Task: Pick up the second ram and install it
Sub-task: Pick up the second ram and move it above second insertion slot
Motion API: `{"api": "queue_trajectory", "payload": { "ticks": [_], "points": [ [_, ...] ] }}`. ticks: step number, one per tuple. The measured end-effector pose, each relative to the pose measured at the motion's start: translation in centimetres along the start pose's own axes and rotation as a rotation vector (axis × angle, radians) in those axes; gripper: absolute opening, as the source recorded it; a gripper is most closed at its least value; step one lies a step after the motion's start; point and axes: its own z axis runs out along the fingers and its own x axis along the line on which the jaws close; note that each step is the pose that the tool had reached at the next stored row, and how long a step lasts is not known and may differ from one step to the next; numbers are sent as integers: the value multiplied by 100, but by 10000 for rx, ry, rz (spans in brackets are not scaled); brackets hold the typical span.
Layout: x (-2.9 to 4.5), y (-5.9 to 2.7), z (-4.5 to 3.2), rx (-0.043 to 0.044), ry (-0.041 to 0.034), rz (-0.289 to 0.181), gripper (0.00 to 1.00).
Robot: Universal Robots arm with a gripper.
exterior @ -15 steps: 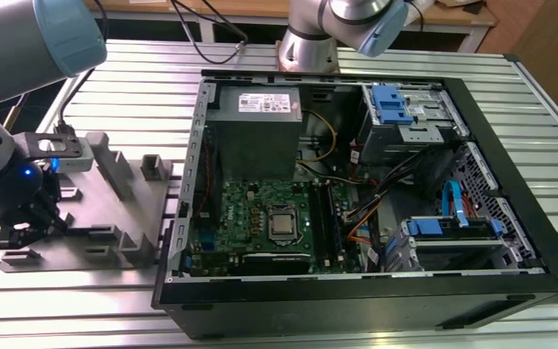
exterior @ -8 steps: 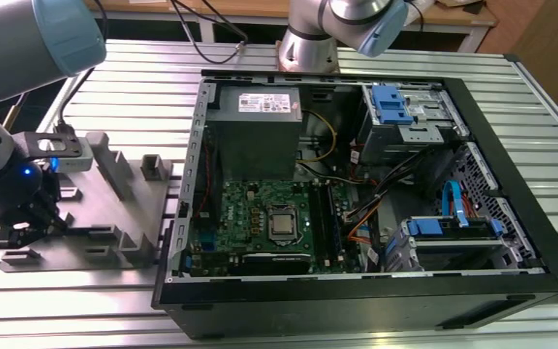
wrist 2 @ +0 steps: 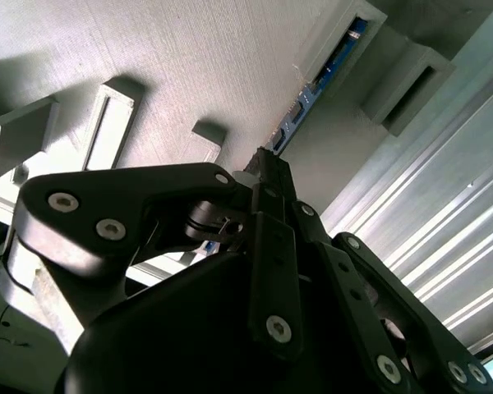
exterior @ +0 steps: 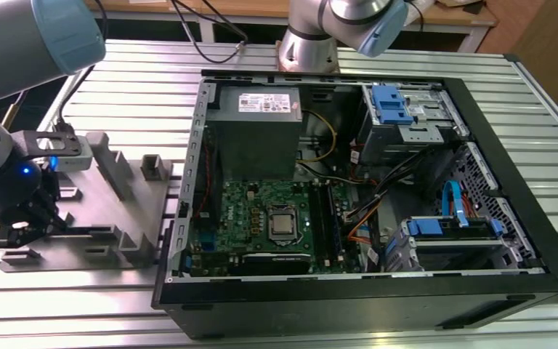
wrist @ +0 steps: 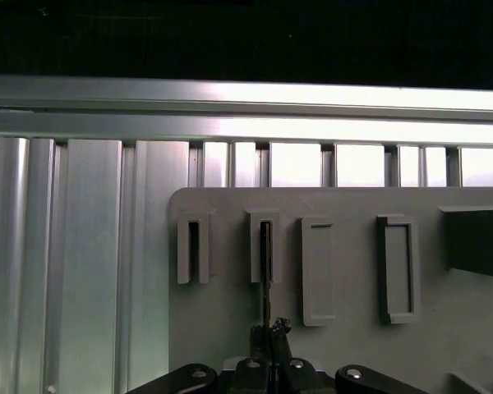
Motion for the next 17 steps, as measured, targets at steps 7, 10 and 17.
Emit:
{"api": "queue_trajectory", "payload": {
  "ticks": [7, 10, 17],
  "points": [
    [0, 0, -3, 0, 0, 0, 8],
    [-2, 2, -37, -1, 2, 0, 8],
    [-14, 10, -230, 0, 1, 0, 8]
  ]
}}
